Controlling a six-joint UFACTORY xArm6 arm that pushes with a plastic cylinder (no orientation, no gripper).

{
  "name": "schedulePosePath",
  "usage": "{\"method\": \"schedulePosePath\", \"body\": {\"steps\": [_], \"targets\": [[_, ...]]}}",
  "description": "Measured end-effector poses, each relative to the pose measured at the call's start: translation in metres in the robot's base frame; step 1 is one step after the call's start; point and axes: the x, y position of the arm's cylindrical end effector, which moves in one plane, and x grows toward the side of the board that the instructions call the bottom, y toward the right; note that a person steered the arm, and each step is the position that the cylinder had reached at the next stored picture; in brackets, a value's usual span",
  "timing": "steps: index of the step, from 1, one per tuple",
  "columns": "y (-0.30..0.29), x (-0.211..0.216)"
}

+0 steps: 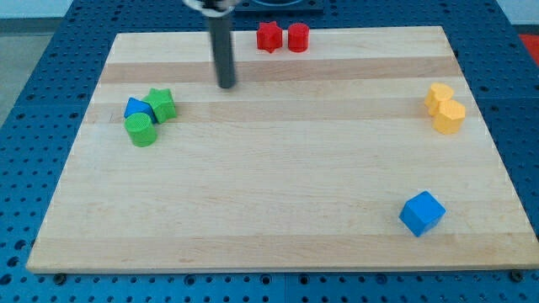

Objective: Move the blue triangle into the blue cube

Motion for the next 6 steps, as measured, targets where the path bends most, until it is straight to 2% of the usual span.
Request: {"method": "schedulePosePath", "body": {"steps": [2,3,4,6], "targets": [[-0.181,0.007],[-0.186,0.014],[-0.18,0.041],[-0.123,0.07]]}}
